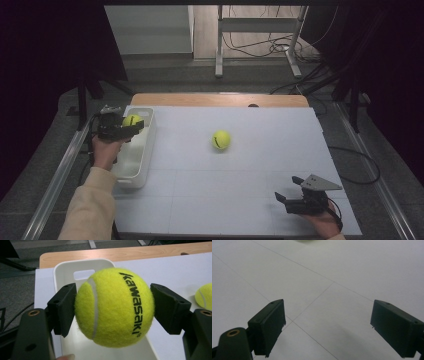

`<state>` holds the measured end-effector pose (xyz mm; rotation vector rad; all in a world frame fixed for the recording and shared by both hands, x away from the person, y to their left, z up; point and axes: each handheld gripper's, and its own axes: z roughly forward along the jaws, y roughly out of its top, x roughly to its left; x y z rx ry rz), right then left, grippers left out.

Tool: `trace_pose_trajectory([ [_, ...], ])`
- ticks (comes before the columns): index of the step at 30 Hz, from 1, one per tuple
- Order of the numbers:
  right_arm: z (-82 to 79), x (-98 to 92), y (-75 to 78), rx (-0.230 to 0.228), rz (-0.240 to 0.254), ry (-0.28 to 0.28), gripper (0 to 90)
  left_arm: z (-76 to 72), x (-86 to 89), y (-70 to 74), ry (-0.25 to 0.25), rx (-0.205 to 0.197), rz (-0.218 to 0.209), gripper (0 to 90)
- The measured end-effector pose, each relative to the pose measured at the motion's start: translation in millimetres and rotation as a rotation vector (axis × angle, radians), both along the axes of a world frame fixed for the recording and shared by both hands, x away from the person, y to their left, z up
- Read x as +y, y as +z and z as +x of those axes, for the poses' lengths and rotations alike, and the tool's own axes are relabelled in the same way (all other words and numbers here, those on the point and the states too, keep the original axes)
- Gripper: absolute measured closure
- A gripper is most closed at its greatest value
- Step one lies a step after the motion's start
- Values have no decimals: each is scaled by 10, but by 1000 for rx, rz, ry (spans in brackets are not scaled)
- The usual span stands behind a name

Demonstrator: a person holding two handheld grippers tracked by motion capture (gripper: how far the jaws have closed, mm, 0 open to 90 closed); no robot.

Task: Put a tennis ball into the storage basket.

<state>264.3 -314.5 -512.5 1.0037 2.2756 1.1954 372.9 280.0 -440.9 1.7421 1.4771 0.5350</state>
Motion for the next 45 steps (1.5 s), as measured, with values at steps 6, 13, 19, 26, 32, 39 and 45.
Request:
trace_pose_trajectory([
  [6, 1, 0, -1, 1, -1, 1, 130, -1, 1, -5, -1, 2, 2, 256],
  [13, 0, 1, -1, 1, 0, 4, 130, -11, 21, -3, 3, -9, 1, 234],
  [19, -1, 3, -1, 1, -4, 2, 130, -76, -7, 71, -7, -62, -11, 148],
  [26, -4, 5, 0, 0, -6, 3, 130, -163, -73, 129, -58, -92, -26, 141],
  [32, -3, 2, 1, 0, -5, 2, 130, -251, -135, 166, -107, -118, -43, 144],
  [39, -3, 1, 2, -2, -2, 1, 130, -360, -212, 171, -166, -140, -65, 145],
  [45, -4, 0, 4, -3, -3, 1, 130, -427, -265, 177, -208, -154, -95, 145],
])
